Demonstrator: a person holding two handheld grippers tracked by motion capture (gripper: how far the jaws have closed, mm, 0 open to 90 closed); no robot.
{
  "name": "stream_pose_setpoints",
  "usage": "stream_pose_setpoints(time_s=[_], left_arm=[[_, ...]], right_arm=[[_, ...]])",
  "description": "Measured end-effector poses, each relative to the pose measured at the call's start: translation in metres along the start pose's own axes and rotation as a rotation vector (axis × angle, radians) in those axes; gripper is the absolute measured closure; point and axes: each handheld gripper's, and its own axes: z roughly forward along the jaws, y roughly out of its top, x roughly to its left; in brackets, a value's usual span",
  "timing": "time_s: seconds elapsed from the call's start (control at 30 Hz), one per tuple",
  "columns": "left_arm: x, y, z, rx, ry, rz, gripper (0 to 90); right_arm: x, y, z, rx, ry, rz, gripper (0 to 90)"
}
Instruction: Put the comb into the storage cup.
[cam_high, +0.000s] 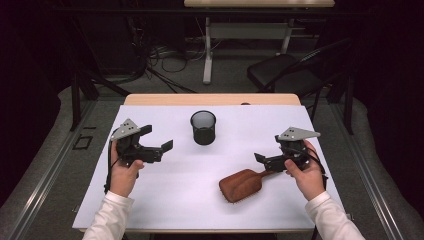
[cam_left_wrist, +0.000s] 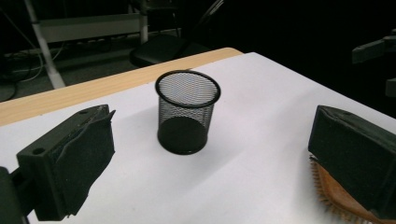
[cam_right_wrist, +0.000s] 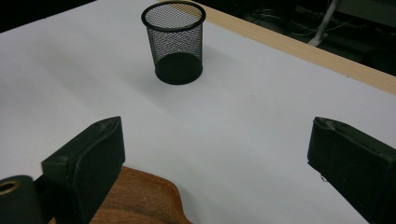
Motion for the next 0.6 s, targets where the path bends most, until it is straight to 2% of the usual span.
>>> stream_pose_setpoints(time_s=[0.1, 0.13, 0.27, 0.33, 0.43, 0.47, 0.5, 0.6], left_arm=[[0.001, 0.0, 0.0, -0.005, 0.032, -0.01, 0.3], [0.002, 0.0, 0.0, -0.008, 0.04, -0.014, 0.2], [0.003, 0.0, -0.002, -0.009, 0.064, -0.011, 0.3], [0.003, 0.0, -0.003, -0.002, 0.095, -0.003, 0.2], [0.004, -0.001, -0.004, 0.003, 0.097, -0.006, 0.2], [0.005, -0.001, -0.005, 0.01, 0.108, 0.0, 0.3], [0.005, -0.001, -0.005, 0.01, 0.108, 0.0, 0.3], [0.006, -0.002, -0.005, 0.017, 0.114, 0.001, 0.3]], right_arm=[[0.0, 0.0, 0.004, 0.013, -0.005, -0.005, 1.5], [0.0, 0.0, 0.008, 0.038, -0.014, -0.007, 0.0], [0.0, -0.001, 0.014, 0.069, -0.032, -0.005, 0.0], [-0.001, -0.001, 0.02, 0.104, -0.053, 0.012, 0.0], [-0.001, -0.001, 0.023, 0.123, -0.069, 0.018, 0.0], [-0.002, -0.001, 0.025, 0.136, -0.102, 0.017, 0.0], [-0.002, -0.001, 0.025, 0.136, -0.102, 0.017, 0.0], [-0.004, 0.0, 0.027, 0.146, -0.143, 0.037, 0.0]])
